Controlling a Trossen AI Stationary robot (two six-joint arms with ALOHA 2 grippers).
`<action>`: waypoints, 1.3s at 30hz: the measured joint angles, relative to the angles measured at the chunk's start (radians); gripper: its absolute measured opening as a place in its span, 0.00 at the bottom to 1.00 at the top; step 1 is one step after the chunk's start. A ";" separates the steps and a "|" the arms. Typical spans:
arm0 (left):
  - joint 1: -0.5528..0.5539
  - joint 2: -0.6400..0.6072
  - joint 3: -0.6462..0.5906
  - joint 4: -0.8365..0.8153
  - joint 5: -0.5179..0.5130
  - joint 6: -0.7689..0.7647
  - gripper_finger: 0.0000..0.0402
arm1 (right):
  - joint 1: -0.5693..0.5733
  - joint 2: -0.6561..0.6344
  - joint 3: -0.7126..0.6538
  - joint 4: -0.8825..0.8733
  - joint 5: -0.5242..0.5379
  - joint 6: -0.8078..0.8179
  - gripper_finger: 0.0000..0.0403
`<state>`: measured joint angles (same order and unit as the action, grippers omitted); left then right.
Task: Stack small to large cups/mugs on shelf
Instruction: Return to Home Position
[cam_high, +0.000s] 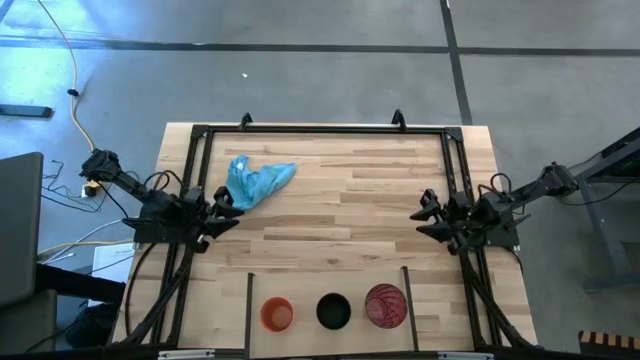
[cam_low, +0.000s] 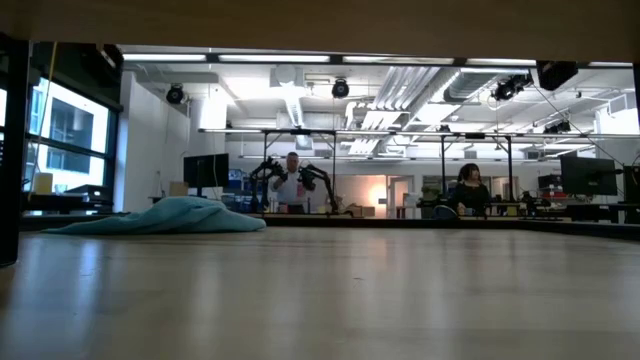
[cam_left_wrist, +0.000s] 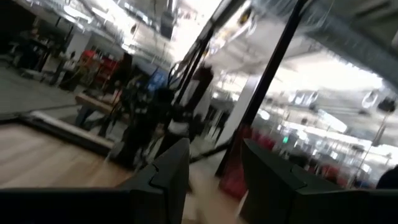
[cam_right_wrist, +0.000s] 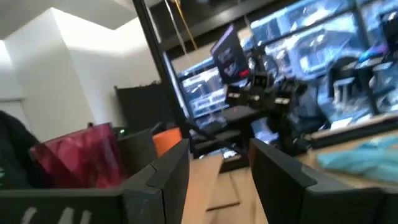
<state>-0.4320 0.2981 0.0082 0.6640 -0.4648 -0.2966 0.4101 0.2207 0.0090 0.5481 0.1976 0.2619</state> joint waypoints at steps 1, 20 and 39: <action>0.000 0.000 0.000 -0.024 0.000 0.000 0.33 | 0.000 0.000 0.000 -0.014 -0.003 0.016 0.39; 0.000 0.000 0.000 -0.048 0.001 0.107 0.33 | 0.000 0.000 0.000 -0.044 -0.170 0.052 0.39; 0.000 0.000 0.001 -0.015 0.125 0.187 0.33 | 0.000 -0.001 -0.001 -0.036 -0.145 -0.067 0.39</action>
<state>-0.4320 0.2981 0.0090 0.6495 -0.3395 -0.1093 0.4101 0.2199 0.0082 0.5125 0.0527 0.1952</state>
